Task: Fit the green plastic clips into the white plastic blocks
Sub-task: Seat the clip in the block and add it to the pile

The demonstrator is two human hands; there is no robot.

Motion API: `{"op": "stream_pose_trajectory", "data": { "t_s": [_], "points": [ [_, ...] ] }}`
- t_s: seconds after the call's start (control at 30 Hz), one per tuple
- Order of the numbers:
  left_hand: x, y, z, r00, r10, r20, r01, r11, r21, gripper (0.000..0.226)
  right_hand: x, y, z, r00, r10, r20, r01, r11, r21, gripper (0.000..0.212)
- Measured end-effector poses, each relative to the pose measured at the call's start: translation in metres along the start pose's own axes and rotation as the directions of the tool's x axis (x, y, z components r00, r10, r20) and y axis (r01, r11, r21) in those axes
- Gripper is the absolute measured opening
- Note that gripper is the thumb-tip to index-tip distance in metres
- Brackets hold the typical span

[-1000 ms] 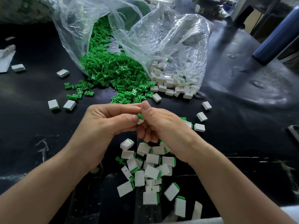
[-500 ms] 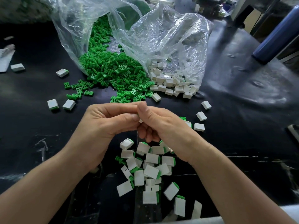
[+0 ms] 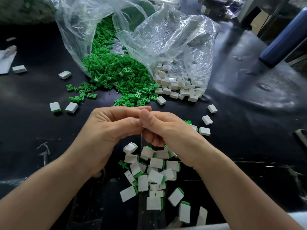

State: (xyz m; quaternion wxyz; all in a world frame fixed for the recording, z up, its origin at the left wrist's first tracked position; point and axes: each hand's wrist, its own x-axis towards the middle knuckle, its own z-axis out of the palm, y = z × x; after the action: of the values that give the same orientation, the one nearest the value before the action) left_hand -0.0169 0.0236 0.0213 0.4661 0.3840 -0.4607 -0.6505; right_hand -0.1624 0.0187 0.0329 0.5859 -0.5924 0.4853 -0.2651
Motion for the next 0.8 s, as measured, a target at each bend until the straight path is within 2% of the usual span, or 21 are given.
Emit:
{"op": "stream_pose_trajectory", "data": {
  "t_s": [0.1,0.4,0.53,0.8],
  "points": [
    [0.0009,-0.0014,0.0,1.0,0.0,-0.023,0.0,1.0,-0.005,0.019,0.0011,0.0023,0.0015,0.999,-0.017,-0.041,0.019,0.999,0.04,0.03],
    [0.0009,-0.0036,0.0008,0.999,0.015,-0.032,-0.016,0.999,-0.04,0.017,0.0005,0.0054,0.0052,0.992,-0.088,-0.096,0.087,0.996,-0.005,0.028],
    [0.001,-0.0031,0.0013,0.999,0.007,-0.036,-0.009,0.999,-0.043,0.023,0.0002,0.0058,0.0058,0.987,-0.113,-0.113,0.107,0.992,-0.065,0.029],
    [0.0017,-0.004,0.0013,0.999,-0.012,-0.042,0.008,0.995,-0.101,0.018,0.0008,0.0083,0.0066,0.983,-0.111,-0.144,0.089,0.984,-0.152,0.031]
  ]
}}
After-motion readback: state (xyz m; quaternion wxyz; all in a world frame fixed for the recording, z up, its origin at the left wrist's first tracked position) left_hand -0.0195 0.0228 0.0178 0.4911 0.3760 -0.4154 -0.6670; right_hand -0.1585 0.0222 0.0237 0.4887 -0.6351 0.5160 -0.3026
